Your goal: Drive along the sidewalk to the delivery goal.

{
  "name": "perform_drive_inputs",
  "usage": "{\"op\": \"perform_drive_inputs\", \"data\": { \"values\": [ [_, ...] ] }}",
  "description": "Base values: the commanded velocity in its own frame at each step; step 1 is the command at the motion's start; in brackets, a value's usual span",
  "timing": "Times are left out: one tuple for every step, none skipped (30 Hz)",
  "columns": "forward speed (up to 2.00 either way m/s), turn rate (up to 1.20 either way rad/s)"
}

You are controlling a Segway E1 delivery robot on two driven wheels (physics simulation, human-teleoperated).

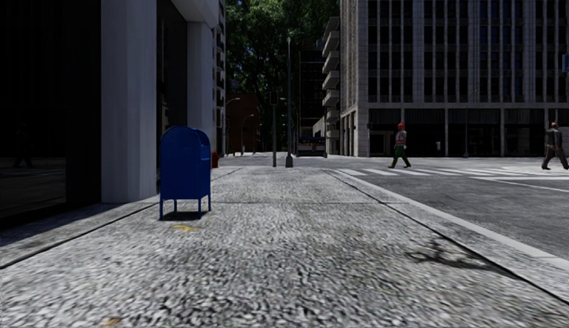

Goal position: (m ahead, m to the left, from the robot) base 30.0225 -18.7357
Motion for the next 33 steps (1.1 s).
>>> {"op": "perform_drive_inputs", "data": {
  "values": [
    [2.00, 0.00],
    [2.00, 0.00],
    [2.00, 0.00],
    [2.00, 0.00],
    [2.00, 0.00],
    [2.00, 0.00],
    [2.00, 0.00],
    [2.00, 0.00],
    [2.00, 0.00],
    [2.00, 0.00],
    [2.00, 0.00],
    [2.00, 0.00],
    [2.00, 0.00],
    [2.00, -0.07],
    [2.00, -0.13],
    [2.00, -0.13],
    [2.00, -0.16],
    [2.00, -0.17],
    [2.00, -0.17],
    [2.00, -0.17],
    [2.00, -0.06],
    [2.00, 0.00],
    [2.00, 0.00],
    [2.00, 0.00],
    [2.00, 0.00],
    [2.00, 0.00],
    [2.00, 0.00],
    [2.00, 0.00],
    [2.00, 0.00],
    [2.00, 0.00],
    [2.00, 0.00],
    [2.00, 0.00],
    [2.00, 0.00]
  ]
}}
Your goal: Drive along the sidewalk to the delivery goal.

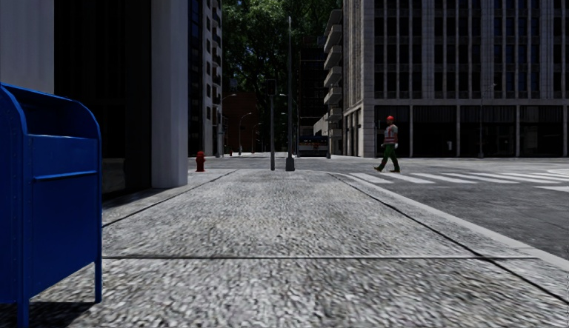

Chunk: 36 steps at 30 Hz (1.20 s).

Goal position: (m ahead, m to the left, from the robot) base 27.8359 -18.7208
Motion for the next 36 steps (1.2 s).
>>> {"op": "perform_drive_inputs", "data": {
  "values": [
    [2.00, 0.00],
    [2.00, 0.00],
    [2.00, 0.00],
    [2.00, 0.00],
    [2.00, 0.00],
    [2.00, 0.00],
    [2.00, 0.00],
    [2.00, 0.00],
    [2.00, 0.00],
    [2.00, 0.00],
    [2.00, 0.00],
    [2.00, 0.00],
    [2.00, 0.00],
    [2.00, 0.00],
    [2.00, 0.00],
    [2.00, 0.00],
    [2.00, 0.00],
    [2.00, 0.00],
    [2.00, 0.00],
    [2.00, 0.00],
    [2.00, 0.00],
    [2.00, 0.00],
    [2.00, 0.00],
    [2.00, 0.00],
    [2.00, 0.00],
    [2.00, 0.00],
    [2.00, 0.00],
    [2.00, 0.00],
    [2.00, 0.00],
    [2.00, 0.00],
    [2.00, 0.00],
    [2.00, 0.00],
    [2.00, 0.00],
    [2.00, 0.00],
    [2.00, 0.00],
    [2.00, 0.00]
  ]
}}
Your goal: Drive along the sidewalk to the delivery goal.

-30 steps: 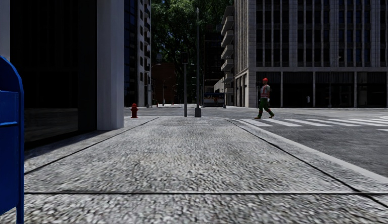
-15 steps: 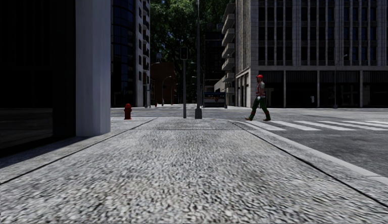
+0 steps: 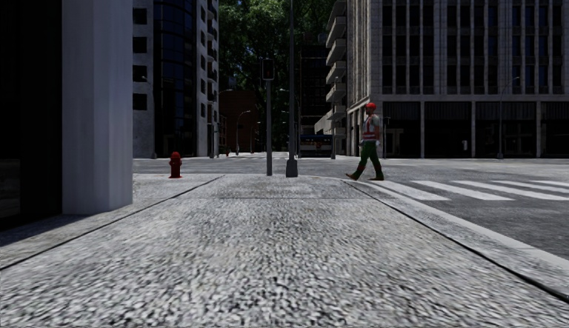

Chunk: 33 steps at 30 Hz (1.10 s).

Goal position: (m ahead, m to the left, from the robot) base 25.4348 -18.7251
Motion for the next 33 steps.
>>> {"op": "perform_drive_inputs", "data": {
  "values": [
    [2.00, 0.00],
    [2.00, 0.00],
    [2.00, 0.00],
    [2.00, 0.00],
    [2.00, 0.00],
    [2.00, 0.00],
    [2.00, 0.00],
    [2.00, 0.00],
    [2.00, 0.00],
    [2.00, 0.00],
    [2.00, 0.00],
    [2.00, 0.00],
    [2.00, 0.00],
    [2.00, 0.00],
    [2.00, 0.00],
    [2.00, 0.00],
    [2.00, 0.00],
    [2.00, -0.08],
    [2.00, -0.16],
    [2.00, -0.28],
    [2.00, -0.44],
    [2.00, -0.44],
    [2.00, -0.50],
    [2.00, -0.51],
    [2.00, -0.52],
    [2.00, -0.52],
    [2.00, -0.52],
    [2.00, -0.52],
    [2.00, -0.52],
    [2.00, -0.52],
    [2.00, -0.52],
    [2.00, -0.52],
    [2.00, -0.52]
  ]
}}
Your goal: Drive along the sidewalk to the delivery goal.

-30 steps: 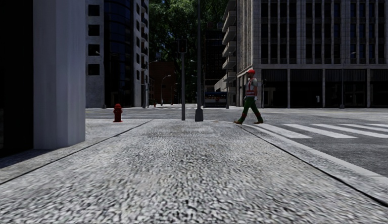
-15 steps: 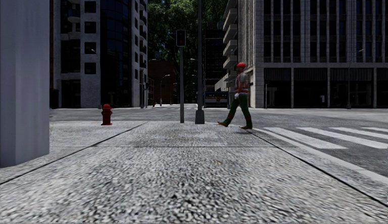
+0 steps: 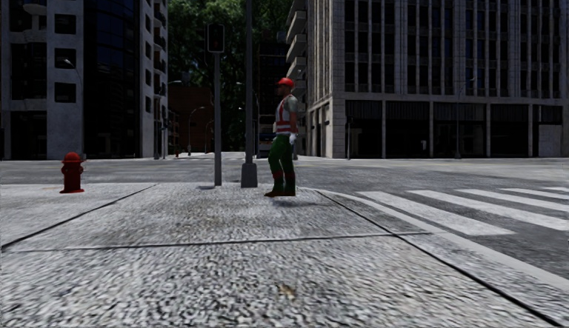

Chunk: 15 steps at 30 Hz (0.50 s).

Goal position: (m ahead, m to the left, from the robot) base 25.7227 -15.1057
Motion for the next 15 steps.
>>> {"op": "perform_drive_inputs", "data": {
  "values": [
    [2.00, -0.52],
    [2.00, -0.52],
    [2.00, -0.52],
    [2.00, -0.52],
    [2.00, -0.52],
    [2.00, -0.52],
    [2.00, -0.52],
    [2.00, -0.50],
    [2.00, -0.47],
    [2.00, -0.45],
    [2.00, -0.45],
    [2.00, -0.45],
    [2.00, -0.45],
    [2.00, -0.45],
    [2.00, -0.45]
  ]
}}
